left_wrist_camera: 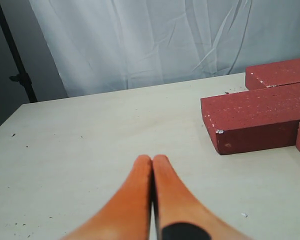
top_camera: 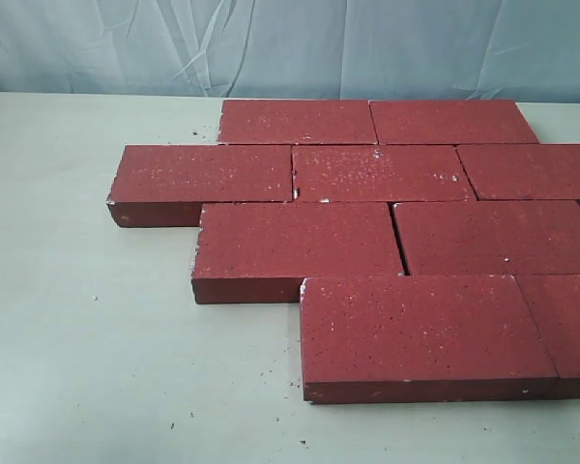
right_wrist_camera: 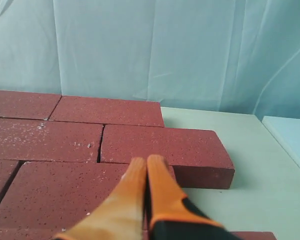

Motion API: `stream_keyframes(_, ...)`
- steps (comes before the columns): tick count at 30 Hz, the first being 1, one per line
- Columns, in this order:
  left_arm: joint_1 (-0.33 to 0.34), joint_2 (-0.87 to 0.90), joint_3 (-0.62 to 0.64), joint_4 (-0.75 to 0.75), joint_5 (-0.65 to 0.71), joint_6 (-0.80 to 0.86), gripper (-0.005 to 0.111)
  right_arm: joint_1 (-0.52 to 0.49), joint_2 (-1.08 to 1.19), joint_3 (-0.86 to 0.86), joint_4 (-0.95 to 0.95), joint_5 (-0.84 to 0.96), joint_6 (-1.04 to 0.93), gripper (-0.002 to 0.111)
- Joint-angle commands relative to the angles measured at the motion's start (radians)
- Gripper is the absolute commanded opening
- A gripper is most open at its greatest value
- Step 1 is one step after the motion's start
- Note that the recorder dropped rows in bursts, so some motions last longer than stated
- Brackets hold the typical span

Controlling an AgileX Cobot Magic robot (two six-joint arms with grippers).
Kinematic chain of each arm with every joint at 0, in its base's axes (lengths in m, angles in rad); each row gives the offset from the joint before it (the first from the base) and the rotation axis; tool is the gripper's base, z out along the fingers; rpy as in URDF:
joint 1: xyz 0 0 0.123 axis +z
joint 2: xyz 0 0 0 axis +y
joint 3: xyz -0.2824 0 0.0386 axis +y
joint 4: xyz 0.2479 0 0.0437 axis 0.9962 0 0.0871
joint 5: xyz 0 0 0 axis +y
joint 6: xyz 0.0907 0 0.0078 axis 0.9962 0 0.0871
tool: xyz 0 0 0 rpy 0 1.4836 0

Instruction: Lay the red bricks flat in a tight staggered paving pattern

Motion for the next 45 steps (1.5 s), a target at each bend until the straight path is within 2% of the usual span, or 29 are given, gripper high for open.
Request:
stream_keyframes(1, 0.002, -0.004, 0.005, -0.002, -0.003, -0.003, 0.0, -0.006, -0.081, 0.064, -0.007, -0.012, 0.0, -0.001)
stream_keyframes(8, 0.002, -0.004, 0.005, -0.002, -0.003, -0.003, 0.0, -0.006, -0.223, 0.144, -0.005, -0.032, 0.0, -0.001)
stream_keyframes(17, 0.002, -0.004, 0.005, -0.004, -0.004, -0.003, 0.0, -0.006, -0.223, 0.144, 0.01, 0.157, 0.006, -0.001)
stream_keyframes(45, 0.002, -0.004, 0.005, -0.004, -0.004, -0.003, 0.0, -0.006, -0.223, 0.144, 0.026, 0.16, 0.006, -0.001)
